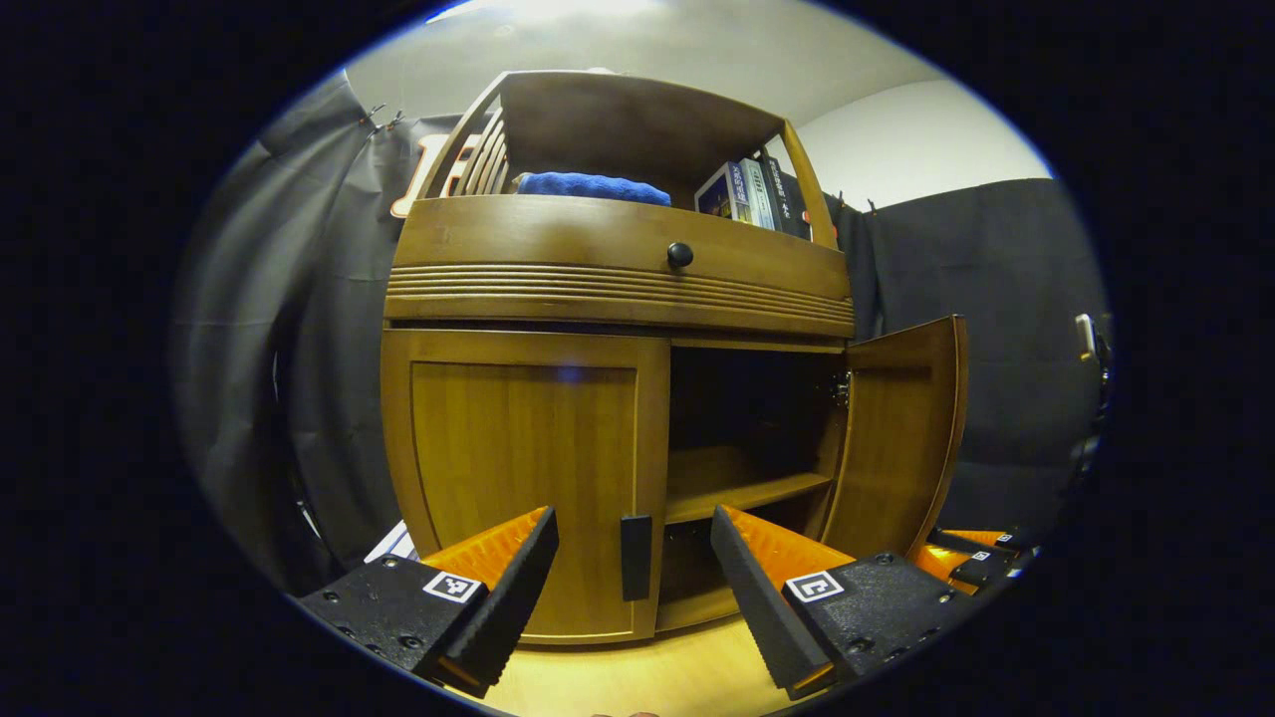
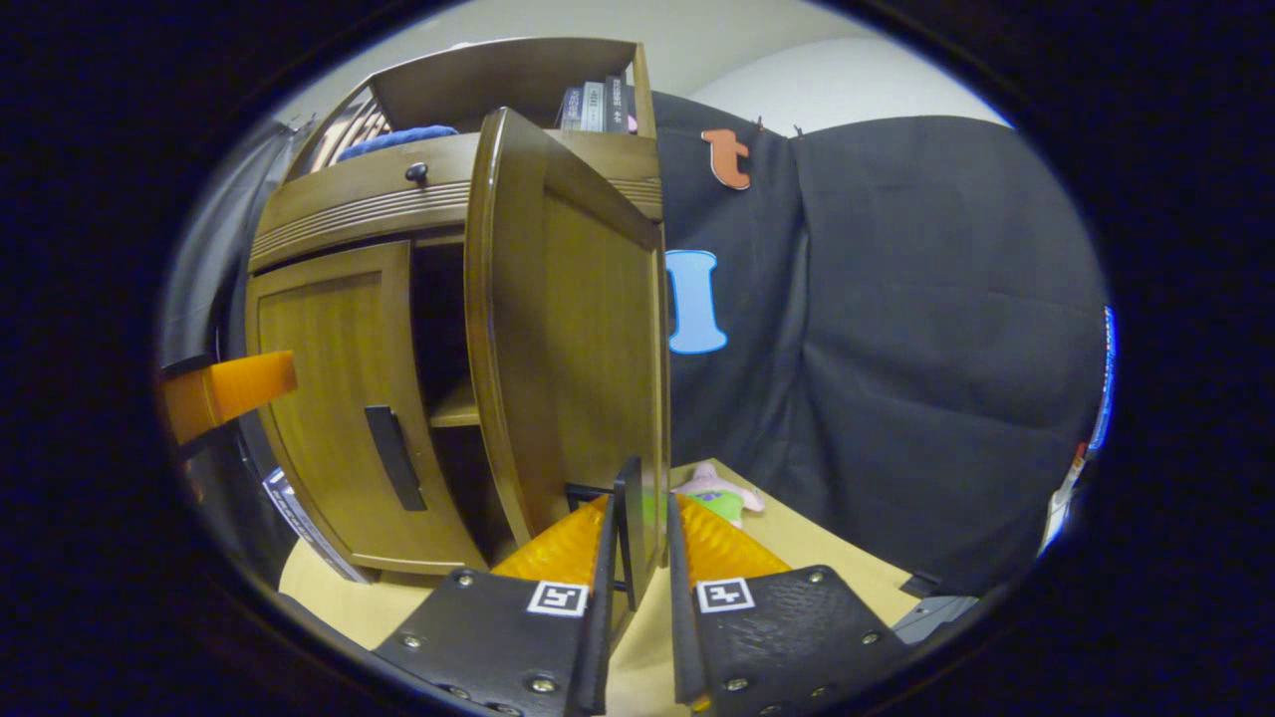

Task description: Open the right door of the double-door shoe cabinet with the right hand, and open the left door with the left hand.

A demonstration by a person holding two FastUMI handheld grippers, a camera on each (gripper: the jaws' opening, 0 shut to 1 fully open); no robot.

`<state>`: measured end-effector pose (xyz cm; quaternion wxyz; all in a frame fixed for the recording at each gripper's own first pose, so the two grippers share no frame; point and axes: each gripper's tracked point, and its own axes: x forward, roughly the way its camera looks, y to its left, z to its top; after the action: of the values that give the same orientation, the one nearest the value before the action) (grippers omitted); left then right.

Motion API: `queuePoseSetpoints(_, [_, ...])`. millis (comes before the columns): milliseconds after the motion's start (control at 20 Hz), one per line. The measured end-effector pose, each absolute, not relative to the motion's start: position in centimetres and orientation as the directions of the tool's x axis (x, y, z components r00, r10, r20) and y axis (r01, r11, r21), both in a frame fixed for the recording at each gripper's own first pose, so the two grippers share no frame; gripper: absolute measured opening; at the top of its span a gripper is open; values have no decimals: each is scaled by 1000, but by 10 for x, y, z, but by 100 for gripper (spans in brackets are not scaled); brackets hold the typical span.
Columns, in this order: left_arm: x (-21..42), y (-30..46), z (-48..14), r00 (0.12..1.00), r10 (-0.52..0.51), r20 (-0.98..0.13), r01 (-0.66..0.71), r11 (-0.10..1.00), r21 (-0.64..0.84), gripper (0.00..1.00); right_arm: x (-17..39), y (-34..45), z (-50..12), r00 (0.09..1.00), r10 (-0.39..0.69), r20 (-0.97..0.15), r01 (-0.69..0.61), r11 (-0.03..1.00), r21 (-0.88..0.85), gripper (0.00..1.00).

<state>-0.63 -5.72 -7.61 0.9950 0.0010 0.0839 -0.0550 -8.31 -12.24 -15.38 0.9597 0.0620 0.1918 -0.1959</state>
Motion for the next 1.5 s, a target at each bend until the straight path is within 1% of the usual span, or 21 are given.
queuePoseSetpoints(100, [-6,-64,-77,978,-121,-170,121,993,-11,95,-88,-130,-154,844,-364,-394,414,909,47,26])
queuePoseSetpoints(150, [-5,-67,-77,977,-126,-171,126,992,-11,92,-89,-133,-154,843,-362,-398,416,908,57,26])
queuePoseSetpoints(200, [-4,-70,-78,976,-132,-173,132,991,-11,92,-90,-135,-154,844,-357,-400,417,906,70,25])
queuePoseSetpoints(250, [-4,-75,-79,974,-138,-178,139,990,-10,95,-90,-137,-154,845,-354,-401,417,905,80,26])
queuePoseSetpoints(300, [-5,-79,-80,973,-145,-181,146,989,-9,92,-92,-139,-155,846,-351,-402,415,906,81,25])
queuePoseSetpoints(350, [-5,-82,-80,971,-151,-184,152,988,-8,95,-94,-142,-155,845,-353,-401,414,907,74,26])
queuePoseSetpoints(450, [-5,-87,-79,970,-160,-183,160,987,-11,92,-96,-151,-154,841,-368,-395,423,904,57,25])
queuePoseSetpoints(500, [-6,-88,-79,970,-162,-182,162,987,-13,95,-98,-155,-154,839,-375,-394,428,902,55,25])
queuePoseSetpoints(600, [-5,-92,-82,969,-162,-187,162,987,-16,92,-101,-165,-155,836,-378,-398,437,897,67,25])
queuePoseSetpoints(700, [-3,-94,-85,967,-164,-195,162,986,-29,92,-105,-170,-154,837,-373,-401,439,895,84,25])
queuePoseSetpoints(800, [-2,-96,-90,965,-159,-208,154,987,-40,92,-106,-177,-156,836,-374,-402,436,897,73,24])
queuePoseSetpoints(850, [-1,-97,-92,965,-155,-214,149,988,-42,95,-105,-181,-156,837,-376,-398,432,900,60,19])
queuePoseSetpoints(950, [3,-95,-98,964,-141,-227,134,990,-45,92,-106,-187,-155,836,-376,-399,428,903,46,19])
queuePoseSetpoints(1000, [3,-94,-100,964,-133,-232,126,991,-44,95,-107,-190,-155,836,-374,-403,425,904,44,19])
queuePoseSetpoints(1050, [6,-93,-102,964,-125,-235,118,992,-41,95,-107,-193,-155,836,-370,-405,421,906,40,19])
queuePoseSetpoints(1100, [10,-93,-104,964,-118,-236,111,993,-42,92,-108,-196,-154,836,-370,-405,418,908,35,19])
queuePoseSetpoints(1200, [19,-95,-107,965,-115,-234,106,993,-50,95,-106,-202,-151,841,-365,-400,411,911,34,19])
queuePoseSetpoints(1350, [37,-98,-112,965,-98,-242,90,995,-42,92,-106,-208,-151,844,-346,-409,398,916,45,19])
queuePoseSetpoints(1400, [42,-99,-115,964,-89,-251,80,996,-44,96,-106,-210,-150,847,-339,-410,392,918,51,19])
queuePoseSetpoints(1450, [47,-102,-117,962,-84,-261,74,996,-51,92,-106,-211,-149,850,-333,-407,386,921,55,19])
queuePoseSetpoints(1500, [50,-105,-120,961,-78,-266,67,996,-53,96,-108,-214,-147,853,-330,-404,383,922,56,19])
